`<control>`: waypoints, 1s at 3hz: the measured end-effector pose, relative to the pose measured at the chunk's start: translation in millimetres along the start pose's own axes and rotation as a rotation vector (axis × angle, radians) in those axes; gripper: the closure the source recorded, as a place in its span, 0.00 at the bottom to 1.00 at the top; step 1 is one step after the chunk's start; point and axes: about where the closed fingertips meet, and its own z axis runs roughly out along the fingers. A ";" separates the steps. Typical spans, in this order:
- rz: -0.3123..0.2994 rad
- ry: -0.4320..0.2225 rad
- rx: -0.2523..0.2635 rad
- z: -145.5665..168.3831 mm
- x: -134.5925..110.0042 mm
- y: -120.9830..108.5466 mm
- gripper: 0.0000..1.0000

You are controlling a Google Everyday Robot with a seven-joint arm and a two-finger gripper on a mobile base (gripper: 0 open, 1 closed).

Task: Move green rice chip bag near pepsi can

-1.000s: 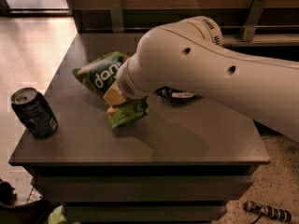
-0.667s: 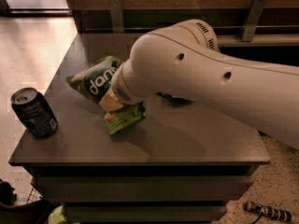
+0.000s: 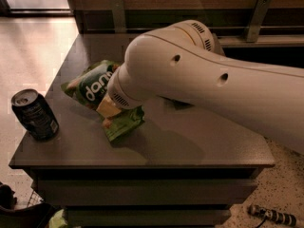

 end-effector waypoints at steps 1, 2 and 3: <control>-0.001 0.000 -0.002 0.8 -0.1 0.7 0.54; -0.002 0.001 -0.004 1.7 -0.2 1.5 0.29; -0.003 0.002 -0.006 2.6 -0.4 2.3 0.06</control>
Offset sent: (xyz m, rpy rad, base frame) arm -0.0001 0.0008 -0.0007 -0.0002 0.0012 0.0014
